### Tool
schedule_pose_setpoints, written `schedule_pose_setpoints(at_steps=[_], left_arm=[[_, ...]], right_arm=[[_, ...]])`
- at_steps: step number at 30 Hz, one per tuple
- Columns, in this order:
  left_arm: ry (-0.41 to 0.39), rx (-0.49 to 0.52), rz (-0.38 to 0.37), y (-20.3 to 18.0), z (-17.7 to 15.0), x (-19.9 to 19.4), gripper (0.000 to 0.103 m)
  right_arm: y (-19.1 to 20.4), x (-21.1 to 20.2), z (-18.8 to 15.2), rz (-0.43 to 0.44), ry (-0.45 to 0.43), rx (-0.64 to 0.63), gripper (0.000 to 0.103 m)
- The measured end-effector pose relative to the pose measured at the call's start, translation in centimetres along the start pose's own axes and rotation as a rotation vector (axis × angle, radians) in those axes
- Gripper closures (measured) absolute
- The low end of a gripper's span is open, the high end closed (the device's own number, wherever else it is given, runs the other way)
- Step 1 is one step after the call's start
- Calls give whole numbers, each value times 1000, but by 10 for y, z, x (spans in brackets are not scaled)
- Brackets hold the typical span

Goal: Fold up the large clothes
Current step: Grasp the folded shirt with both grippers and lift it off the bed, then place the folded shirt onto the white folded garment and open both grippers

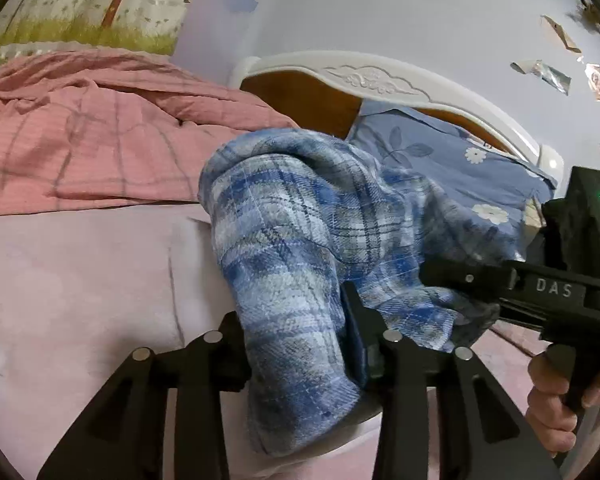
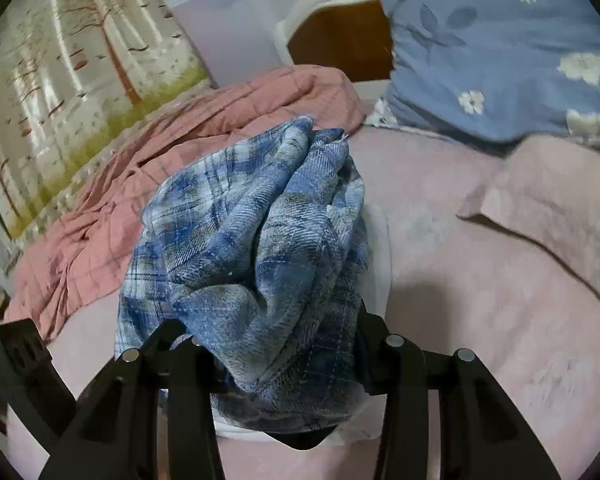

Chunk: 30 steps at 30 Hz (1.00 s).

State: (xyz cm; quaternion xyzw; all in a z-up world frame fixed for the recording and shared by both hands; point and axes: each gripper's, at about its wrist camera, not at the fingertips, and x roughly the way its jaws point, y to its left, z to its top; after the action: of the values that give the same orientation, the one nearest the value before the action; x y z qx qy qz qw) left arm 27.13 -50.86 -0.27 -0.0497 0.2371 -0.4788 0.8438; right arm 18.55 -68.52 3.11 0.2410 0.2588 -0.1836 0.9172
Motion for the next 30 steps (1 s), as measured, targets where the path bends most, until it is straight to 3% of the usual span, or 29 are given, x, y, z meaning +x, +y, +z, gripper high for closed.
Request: schedule_pose_setpoints(at_steps=[5, 8, 10, 11, 14, 19, 25, 30], left_arm=[[-42, 67, 59, -13, -1, -20, 59], [-70, 48, 71, -7, 1, -41, 60], [-110, 106, 117, -15, 0, -63, 58], [-148, 148, 154, -21, -1, -76, 56], [-217, 192, 203, -37, 2, -117, 34], [-334, 268, 291, -58, -6, -187, 1], [-415, 370, 455, -49, -54, -239, 0], [-390, 285, 527, -17, -80, -225, 0]], right_arm=[[12, -9, -15, -28, -69, -52, 51], [27, -30, -25, -61, -104, -93, 33], [40, -54, -30, -80, -161, -141, 17], [45, -68, -34, -84, -193, -170, 17], [61, -106, -49, -98, -253, -249, 15], [73, -153, -72, -80, -339, -260, 0], [81, -166, -117, -119, -427, -344, 0], [73, -149, -146, -95, -454, -324, 0]])
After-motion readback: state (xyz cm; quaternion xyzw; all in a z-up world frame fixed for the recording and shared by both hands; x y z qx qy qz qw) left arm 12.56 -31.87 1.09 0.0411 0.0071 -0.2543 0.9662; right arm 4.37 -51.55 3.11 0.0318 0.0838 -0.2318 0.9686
